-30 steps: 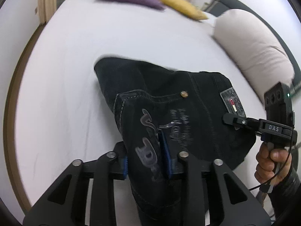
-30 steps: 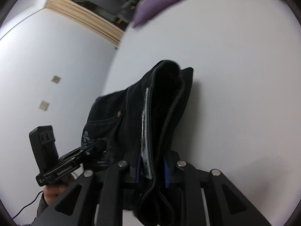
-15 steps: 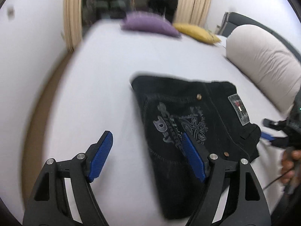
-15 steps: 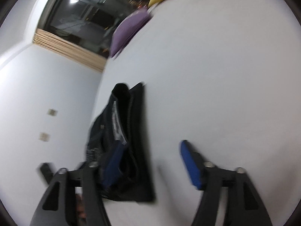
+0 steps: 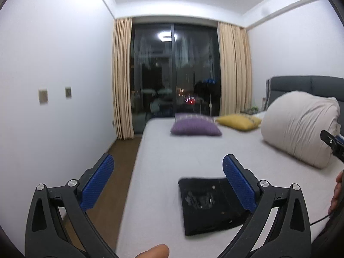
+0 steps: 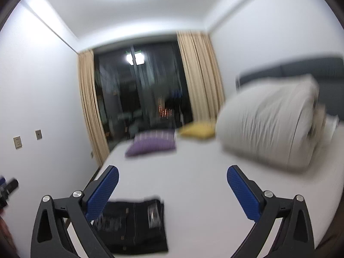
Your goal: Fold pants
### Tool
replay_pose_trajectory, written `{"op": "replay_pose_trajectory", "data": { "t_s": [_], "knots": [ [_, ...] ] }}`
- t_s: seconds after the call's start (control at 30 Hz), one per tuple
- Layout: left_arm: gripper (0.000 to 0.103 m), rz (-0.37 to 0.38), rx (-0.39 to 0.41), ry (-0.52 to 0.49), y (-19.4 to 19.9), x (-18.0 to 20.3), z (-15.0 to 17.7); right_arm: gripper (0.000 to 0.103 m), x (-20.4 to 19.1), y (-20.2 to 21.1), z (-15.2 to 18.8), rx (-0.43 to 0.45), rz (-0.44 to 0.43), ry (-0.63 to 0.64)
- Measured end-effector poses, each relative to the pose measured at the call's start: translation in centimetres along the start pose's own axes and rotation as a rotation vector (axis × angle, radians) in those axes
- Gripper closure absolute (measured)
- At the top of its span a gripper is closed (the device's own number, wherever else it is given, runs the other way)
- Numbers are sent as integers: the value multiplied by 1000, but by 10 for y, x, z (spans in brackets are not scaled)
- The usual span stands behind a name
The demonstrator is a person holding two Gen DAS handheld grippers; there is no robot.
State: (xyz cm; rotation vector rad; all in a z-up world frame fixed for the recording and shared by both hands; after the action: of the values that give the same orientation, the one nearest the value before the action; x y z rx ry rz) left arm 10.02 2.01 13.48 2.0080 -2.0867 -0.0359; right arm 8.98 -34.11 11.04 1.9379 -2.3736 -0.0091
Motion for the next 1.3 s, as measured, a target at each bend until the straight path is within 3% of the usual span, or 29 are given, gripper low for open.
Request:
{"op": "replay_pose_trajectory", "data": {
  "t_s": [0.1, 0.2, 0.33, 0.47, 0.6, 0.97, 1.3],
  "knots": [
    [0, -46, 55, -37, 28, 5, -18, 0, -11, 26, -17, 41, -22, 39],
    [0, -51, 52, -78, 47, 13, -17, 0, -24, 36, -21, -5, -72, 58],
    [0, -97, -85, -63, 44, 12, 9, 0, -40, 44, -3, -140, -146, 26],
    [0, -99, -283, -10, 30, 12, 57, 0, -44, 34, 31, -311, -107, 6],
    [0, -106, -416, -8, 12, 15, 102, 0, -45, 24, 65, -426, -79, -29],
    [0, -103, -570, 10, -36, 13, 177, 0, -76, 4, 127, -588, -111, 29],
    [0, -124, -629, 52, -58, -4, 201, 0, -86, -1, 155, -682, -134, 60]
  ]
}}
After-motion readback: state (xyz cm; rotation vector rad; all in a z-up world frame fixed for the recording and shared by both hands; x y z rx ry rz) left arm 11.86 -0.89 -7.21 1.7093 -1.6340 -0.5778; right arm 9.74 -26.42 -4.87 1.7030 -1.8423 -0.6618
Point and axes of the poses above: each gripper's, at about its wrist camera, not at the fingertips, and y roughly against the way its jaws point, x to its right, z to its underside, the point moved 7 cm from there along -y, roughly the way its jaws point, and after that the axes turned 11 degrees about y, right-handed, at the moved point
